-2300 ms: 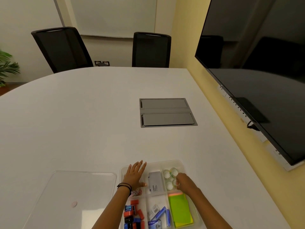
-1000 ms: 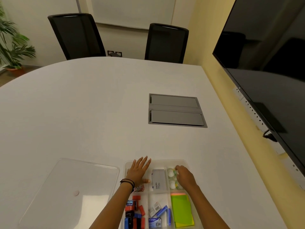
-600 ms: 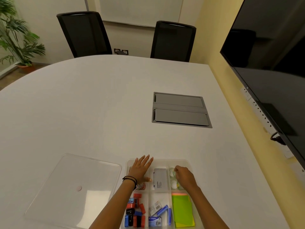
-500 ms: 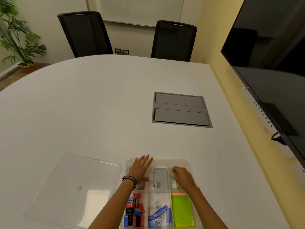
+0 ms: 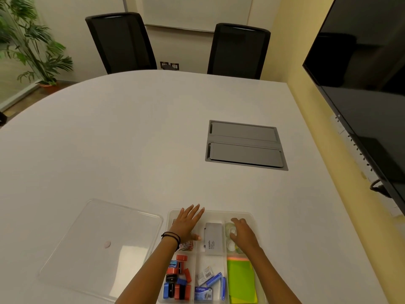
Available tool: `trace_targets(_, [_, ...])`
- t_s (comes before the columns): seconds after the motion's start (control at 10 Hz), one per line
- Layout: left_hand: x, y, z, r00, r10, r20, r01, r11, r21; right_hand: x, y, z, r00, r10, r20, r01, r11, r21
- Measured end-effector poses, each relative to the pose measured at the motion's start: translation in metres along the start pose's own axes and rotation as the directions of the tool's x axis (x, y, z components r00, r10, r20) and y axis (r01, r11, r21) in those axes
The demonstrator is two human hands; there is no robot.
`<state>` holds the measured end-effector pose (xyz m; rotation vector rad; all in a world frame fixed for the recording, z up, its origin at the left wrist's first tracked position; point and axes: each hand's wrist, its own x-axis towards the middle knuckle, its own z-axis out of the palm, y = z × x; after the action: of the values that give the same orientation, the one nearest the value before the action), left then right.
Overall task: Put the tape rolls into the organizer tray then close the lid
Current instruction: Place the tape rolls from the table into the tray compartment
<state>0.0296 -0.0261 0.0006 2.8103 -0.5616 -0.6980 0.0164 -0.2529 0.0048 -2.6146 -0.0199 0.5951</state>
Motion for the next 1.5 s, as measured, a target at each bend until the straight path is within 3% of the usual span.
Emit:
trace_targets(0.2, [-0.001, 0.001, -0.001, 1.0, 0.002, -0.001, -0.002, 1.0, 0.006, 0.008, -0.014, 0.013, 0.999, -0.01, 0.037, 0.013, 0.996, -0.092])
trace_targets(0.4, [-0.002, 0.0, 0.0, 1.0, -0.006, -0.004, 0.006, 1.0, -0.014, 0.012, -0.02, 0.021, 0.998, 0.03, -0.047, -0.037, 0.986, -0.164])
trace_targets(0.6, [-0.003, 0.001, 0.0, 1.0, -0.005, -0.002, 0.005, 1.0, -0.022, 0.012, -0.012, 0.021, 0.987, 0.084, -0.136, -0.103, 0.984, -0.144])
trace_targets(1.0, [-0.003, -0.001, 0.0, 1.0, 0.003, -0.015, -0.004, 1.0, -0.023, 0.01, -0.014, 0.021, 0.99, 0.091, -0.11, -0.11, 0.977, -0.185])
trace_targets(1.1, [-0.003, -0.001, 0.0, 1.0, 0.009, -0.016, -0.01, 1.0, -0.025, 0.009, -0.013, 0.016, 0.989, 0.094, -0.116, -0.108, 0.987, -0.12])
trace_targets(1.3, [-0.004, -0.002, 0.0, 1.0, 0.016, -0.025, -0.017, 0.999, -0.037, -0.009, -0.001, 0.003, 0.957, 0.051, -0.286, -0.051, 0.999, 0.005])
trace_targets(1.5, [-0.004, -0.002, 0.0, 0.999, 0.021, -0.027, -0.022, 0.999, -0.04, -0.032, 0.008, 0.009, 0.969, 0.051, -0.243, -0.056, 0.998, -0.017])
